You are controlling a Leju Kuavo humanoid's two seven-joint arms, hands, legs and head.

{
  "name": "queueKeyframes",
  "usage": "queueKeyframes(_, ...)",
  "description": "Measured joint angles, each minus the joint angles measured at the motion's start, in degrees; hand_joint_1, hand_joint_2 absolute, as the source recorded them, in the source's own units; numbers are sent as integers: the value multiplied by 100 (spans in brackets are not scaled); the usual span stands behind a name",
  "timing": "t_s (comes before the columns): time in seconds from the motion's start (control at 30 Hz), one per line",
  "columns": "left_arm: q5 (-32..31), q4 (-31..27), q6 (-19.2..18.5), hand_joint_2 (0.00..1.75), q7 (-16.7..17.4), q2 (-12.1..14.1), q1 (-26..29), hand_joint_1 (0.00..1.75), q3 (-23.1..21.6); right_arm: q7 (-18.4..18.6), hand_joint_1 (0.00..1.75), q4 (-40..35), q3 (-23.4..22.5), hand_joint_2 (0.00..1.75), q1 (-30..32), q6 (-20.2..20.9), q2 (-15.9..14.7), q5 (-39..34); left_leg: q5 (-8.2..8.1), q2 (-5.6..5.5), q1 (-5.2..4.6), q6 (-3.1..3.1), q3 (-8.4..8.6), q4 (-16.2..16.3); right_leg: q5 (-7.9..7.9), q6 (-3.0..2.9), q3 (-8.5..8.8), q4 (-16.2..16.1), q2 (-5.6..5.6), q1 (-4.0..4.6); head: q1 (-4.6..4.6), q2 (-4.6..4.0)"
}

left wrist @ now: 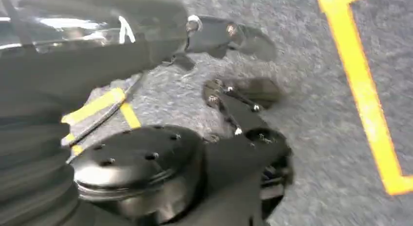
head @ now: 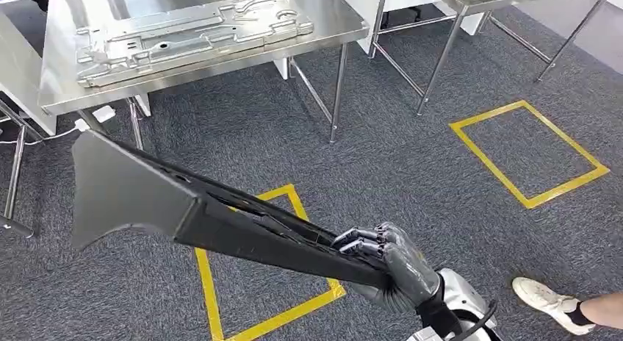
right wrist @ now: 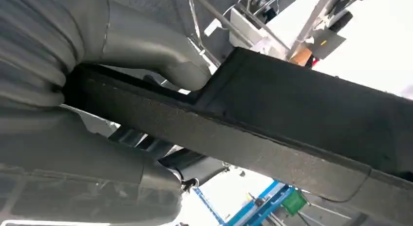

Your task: Take the parts from the cabinet and place them on the table.

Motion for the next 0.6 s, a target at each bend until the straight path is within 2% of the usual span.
queueKeyframes(0.03, 0, -2, 0, 175, -2, 0, -2, 0, 0, 9, 175, 0, 0, 175, 2, 9, 0, -11, -11, 5, 12, 27, 34, -21, -50, 12, -26, 106, -11, -6, 0, -2)
queueKeyframes(0.07, 0, -2, 0, 175, -7, 0, -7, 0, 0, 7, 175, 0, 0, 175, 1, 22, 0, -40, -29, 15, 16, 57, 55, -25, -201, 16, -199, 417, -11, 0, 2, 0)
queueKeyframes(0.13, 0, 0, 0, 175, -7, 0, -5, 0, -2, 13, 175, 0, 0, 175, 22, 77, 0, -105, -64, 25, 12, 98, 77, -25, -525, 16, -733, 1306, -11, -3, 0, 0)
queueKeyframes(0.17, 0, 0, 0, 175, -7, 0, -4, 0, 0, 13, 175, 0, 0, 175, 43, 107, 0, -129, -85, 24, 11, 101, 89, -24, -596, 18, -1000, 1687, -12, -3, 0, 0)
queueKeyframes(0.2, 0, -2, 2, 175, -4, 0, -1, 0, 0, 11, 175, 0, 2, 175, 56, 120, 0, -144, -112, 16, 11, 99, 119, -24, -507, 16, -1142, 1793, -12, -4, 0, 0)
queueKeyframes(0.23, 0, -2, 2, 175, -7, 0, 0, 0, 0, 11, 175, 0, 2, 175, 58, 131, 0, -158, -142, 7, 12, 97, 161, -24, -296, 16, -1120, 1627, -12, -4, 0, 0)
queueKeyframes(0.3, 0, 0, 4, 175, -7, 0, -1, 0, 0, 11, 175, 0, 2, 175, 49, 195, -4, -210, -224, -8, 12, 70, 285, -25, 344, -5, -786, 716, -13, 0, 0, 0)
queueKeyframes(0.33, 0, 0, 2, 175, -15, 0, 1, 0, 0, 7, 175, 0, 2, 175, 48, 234, -9, -238, -269, -12, 12, 41, 333, -30, 557, -24, -613, 238, -24, 3, 2, 0)
queueKeyframes(0.37, 0, 0, 2, 175, -20, 0, -10, 0, 0, 9, 175, 0, 4, 175, 42, 267, -15, -293, -302, -19, -31, -5, 341, -24, 441, -30, -534, 176, -28, 57, 2, 0)
queueKeyframes(0.47, 0, 0, -4, 175, -20, 2, -7, 0, 0, 22, 175, 0, 0, 175, 31, 446, -48, -578, -311, -6, -15, -80, 391, -127, 378, -90, -524, 132, -13, 68, 2, 0)
queueKeyframes(0.5, 9, -2, -4, 175, -22, 2, -14, 0, 0, 31, 175, 0, 0, 175, 31, 509, -61, -684, -335, -5, -43, -121, 433, -143, 374, -120, -471, 81, -9, 25, 0, 0)
queueKeyframes(0.53, 18, -2, -4, 175, -26, 2, -12, 0, 0, 57, 175, 0, 0, 175, 37, 547, -66, -754, -366, 7, -20, -142, 443, -78, 373, -137, -409, 48, -13, 2, 0, -2)
queueKeyframes(0.57, 33, -2, -4, 175, -33, 2, -14, 0, 0, 76, 175, 0, -2, 175, 31, 590, -72, -824, -484, 14, -29, -143, 339, 165, 344, -184, -364, 39, -29, -4, -5, 0)
queueKeyframes(0.6, 39, -2, -4, 175, -31, 2, -12, 0, 2, 96, 175, 0, -2, 175, 28, 646, -76, -907, -680, 13, -27, -146, 103, 627, 317, -213, -323, 39, -32, -2, -7, 0)
